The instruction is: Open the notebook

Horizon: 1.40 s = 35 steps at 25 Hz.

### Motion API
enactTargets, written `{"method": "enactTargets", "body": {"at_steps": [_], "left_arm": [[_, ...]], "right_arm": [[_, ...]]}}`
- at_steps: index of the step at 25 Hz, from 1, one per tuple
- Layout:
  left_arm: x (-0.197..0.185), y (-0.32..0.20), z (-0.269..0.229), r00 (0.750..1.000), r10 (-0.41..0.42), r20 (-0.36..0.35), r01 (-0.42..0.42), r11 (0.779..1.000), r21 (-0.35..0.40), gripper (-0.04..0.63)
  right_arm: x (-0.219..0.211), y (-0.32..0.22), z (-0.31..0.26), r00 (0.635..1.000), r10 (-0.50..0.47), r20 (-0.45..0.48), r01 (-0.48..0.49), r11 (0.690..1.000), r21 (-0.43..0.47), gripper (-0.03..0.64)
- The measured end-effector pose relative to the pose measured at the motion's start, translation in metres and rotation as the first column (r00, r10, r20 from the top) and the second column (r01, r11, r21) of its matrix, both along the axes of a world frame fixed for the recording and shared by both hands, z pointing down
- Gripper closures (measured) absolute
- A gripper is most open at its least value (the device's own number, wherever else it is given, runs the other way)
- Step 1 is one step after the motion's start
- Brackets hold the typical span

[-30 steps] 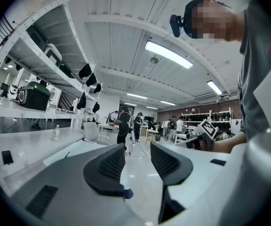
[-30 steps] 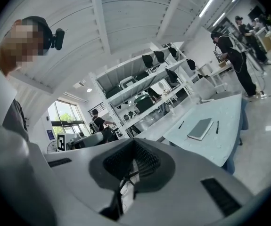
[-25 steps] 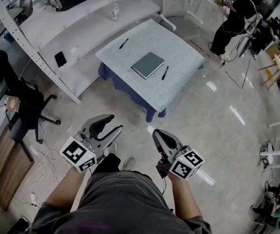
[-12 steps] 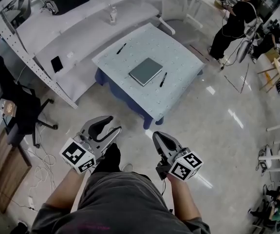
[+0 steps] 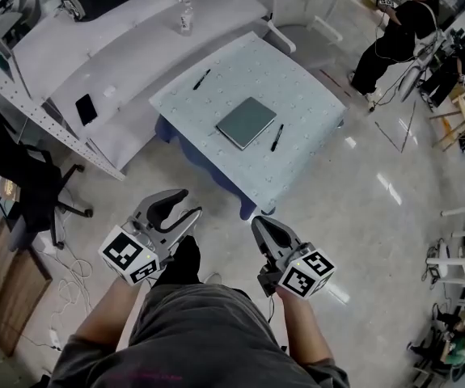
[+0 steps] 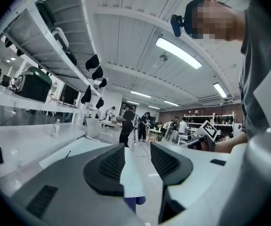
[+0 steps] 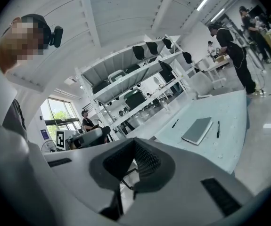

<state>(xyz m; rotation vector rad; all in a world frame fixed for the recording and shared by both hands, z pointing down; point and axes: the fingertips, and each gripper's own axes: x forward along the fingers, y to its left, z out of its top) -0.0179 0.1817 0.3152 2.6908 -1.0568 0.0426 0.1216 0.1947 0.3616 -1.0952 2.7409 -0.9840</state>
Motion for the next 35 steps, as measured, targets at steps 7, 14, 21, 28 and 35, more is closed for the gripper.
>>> {"method": "enactTargets", "body": {"at_steps": [7,14,21,28,35], "left_arm": [[-0.023,-0.057,0.013,1.000,0.018,0.001,-0.018,1.000,-0.024,0.426],[-0.039,-0.112,0.020,0.998,0.054,0.007,-0.054,0.998,-0.031,0.426],[-0.062,-0.166,0.030,0.996,0.093,0.002,-0.093,0.995,-0.045,0.426],[-0.082,-0.215,0.037,0.991,0.135,0.006,-0.135,0.990,-0.042,0.426],[-0.092,-0.248,0.046,0.986,0.168,0.020,-0.167,0.985,-0.040,0.426]], "right_arm": [[-0.026,-0.055,0.008,1.000,0.009,-0.013,-0.009,1.000,-0.022,0.615],[-0.043,-0.106,0.011,0.999,0.043,-0.033,-0.045,0.998,-0.050,0.615],[-0.065,-0.156,0.016,0.996,0.073,-0.057,-0.076,0.995,-0.067,0.615],[-0.085,-0.202,0.016,0.991,0.116,-0.069,-0.121,0.990,-0.074,0.614],[-0.096,-0.233,0.017,0.986,0.145,-0.084,-0.152,0.986,-0.073,0.615]]}}
